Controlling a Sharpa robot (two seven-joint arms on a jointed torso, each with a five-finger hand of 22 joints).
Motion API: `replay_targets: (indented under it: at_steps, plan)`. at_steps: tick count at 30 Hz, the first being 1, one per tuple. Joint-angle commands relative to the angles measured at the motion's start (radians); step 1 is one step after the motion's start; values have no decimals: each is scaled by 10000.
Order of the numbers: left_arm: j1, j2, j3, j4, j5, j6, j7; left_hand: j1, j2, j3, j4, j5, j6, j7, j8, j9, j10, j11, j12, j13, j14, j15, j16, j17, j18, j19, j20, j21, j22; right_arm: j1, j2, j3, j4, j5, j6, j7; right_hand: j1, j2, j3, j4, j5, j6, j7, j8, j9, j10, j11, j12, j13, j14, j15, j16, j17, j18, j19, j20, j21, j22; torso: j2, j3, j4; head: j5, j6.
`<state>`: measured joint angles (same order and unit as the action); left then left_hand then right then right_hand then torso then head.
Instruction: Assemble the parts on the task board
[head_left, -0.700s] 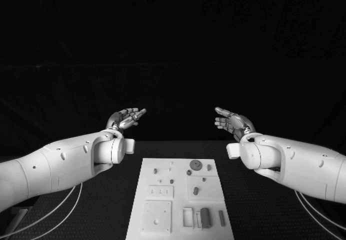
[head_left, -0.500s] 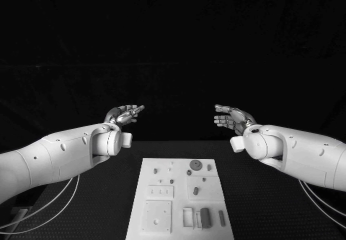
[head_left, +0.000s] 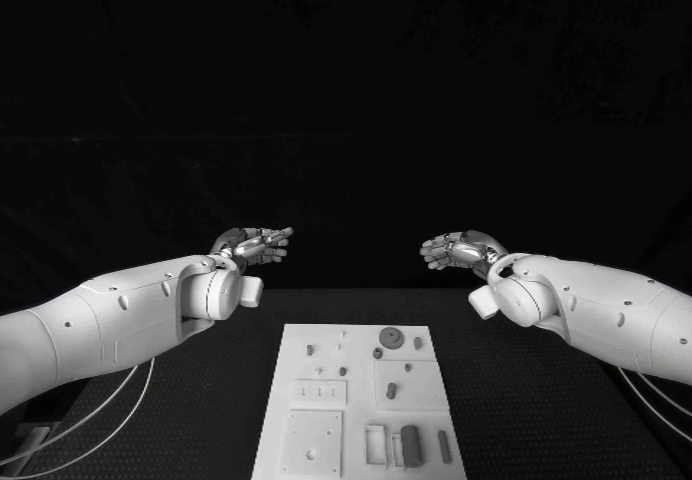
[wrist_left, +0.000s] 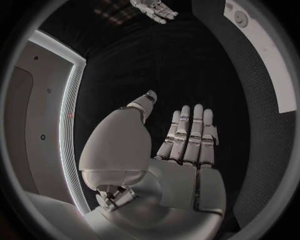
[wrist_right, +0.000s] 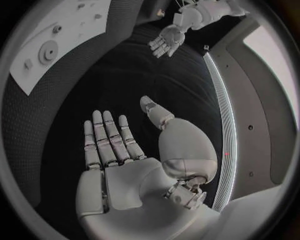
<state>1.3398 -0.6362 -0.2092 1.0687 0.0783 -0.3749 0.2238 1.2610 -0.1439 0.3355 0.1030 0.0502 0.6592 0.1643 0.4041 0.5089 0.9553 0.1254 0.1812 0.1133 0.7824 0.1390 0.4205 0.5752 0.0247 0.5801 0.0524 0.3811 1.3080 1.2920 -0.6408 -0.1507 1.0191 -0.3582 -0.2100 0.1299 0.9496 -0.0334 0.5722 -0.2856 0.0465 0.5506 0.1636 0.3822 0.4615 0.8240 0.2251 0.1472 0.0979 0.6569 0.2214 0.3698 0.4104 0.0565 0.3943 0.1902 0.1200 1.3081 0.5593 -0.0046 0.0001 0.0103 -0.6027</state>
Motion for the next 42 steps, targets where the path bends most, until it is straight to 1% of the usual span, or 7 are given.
replay_targets:
  at_steps: [1, 3, 8, 15, 20, 30, 42]
  plan:
    - [20, -79, 9, 106, -633, 630, 34, 298, 216, -166, -314, 63, 831, -16, 168, -50, 1017, -90, 403, 149, 942, -217, 429, 131, 215, 611, -233, 322, 228, -50, 114, 10, -124, -3096, 127, 94, 988, -346, 727, -33, 44, 1356, 386, 362, -17, 1536, -437, 437, 180, 1501, -397, 583, 209, 599, 1319, -95, 315, 10, 51, 10, 8, 12, -7]
    - [21, -170, 9, 251, -755, 652, 115, 422, 352, -254, -510, 128, 1425, -27, 242, -90, 1764, -199, 678, 282, 1306, -325, 649, 209, 163, 710, -324, 409, 215, -69, 124, 11, -111, -3853, 90, 74, 1037, -391, 971, -36, 85, 1735, 315, 372, -89, 1912, -564, 457, 208, 1907, -585, 668, 265, 778, 1739, -87, 358, -99, 64, 15, 17, 14, -44]
    - [25, -725, 11, 1190, -916, 761, 204, 469, 551, -345, -867, 245, 1858, -118, -46, -319, 2130, -294, 527, 256, 1587, -484, 821, 224, 65, 963, -539, 538, 184, -100, 78, 12, 164, -6167, 197, -61, 1080, -498, 1281, -51, 236, 2700, 80, 468, -157, 2841, -911, 500, 275, 3203, -1167, 1063, 566, 1305, 3039, -117, 698, -257, 197, 33, 64, -59, 5]
    - [28, -1387, 19, 2484, -1213, 799, 235, 361, 512, -382, -998, 284, 1946, -81, -218, -420, 2203, -274, 390, 220, 1703, -509, 851, 199, 25, 1079, -621, 578, 165, -142, -38, 12, 702, -8805, 343, -297, 1227, -698, 1247, -67, 440, 3263, -59, 360, -247, 3514, -1120, 334, 271, 4201, -1613, 1302, 1007, 1811, 4283, -121, 1150, -303, 454, 44, 187, -192, 126]
    - [27, -1602, 23, 2981, -1475, 811, 319, 194, 414, -422, -1030, 281, 1851, -6, -397, -504, 2168, -227, 250, 176, 1737, -491, 841, 168, 18, 1118, -631, 584, 155, -313, -17, 14, 988, -10011, -309, -248, 1435, -849, 1204, -69, 459, 3451, -119, 250, -291, 3815, -1201, 197, 267, 4703, -1842, 1424, 1383, 2032, 4857, -138, 1404, -195, 647, 59, 281, -271, 189]
    - [24, -1696, 22, 3322, -1467, 823, 281, 61, 378, -433, -1029, 283, 1860, 7, -471, -537, 2156, -224, 157, 149, 1732, -483, 815, 139, 29, 1135, -626, 585, 152, -538, 169, 15, 1265, -12038, -308, -419, 1592, -1089, 1047, -69, 406, 3713, -166, -1, -362, 4384, -1350, -129, 303, 5784, -2292, 1685, 2375, 2053, 5975, -565, 2139, 212, 1130, 20, 474, -458, 19]
    - [22, -1764, 23, 3644, -1399, 858, 270, -30, 371, -435, -1031, 283, 1856, 19, -528, -562, 2151, -214, 91, 131, 1720, -474, 794, 116, 37, 1135, -618, 582, 151, -718, 329, 16, 1233, -13198, -290, -639, 1562, -1180, 988, -63, 424, 3798, -184, -120, -386, 4438, -1354, -370, 291, 5947, -2350, 1805, 2831, 2053, 6282, -719, 2448, 234, 1476, -33, 562, -487, -122]
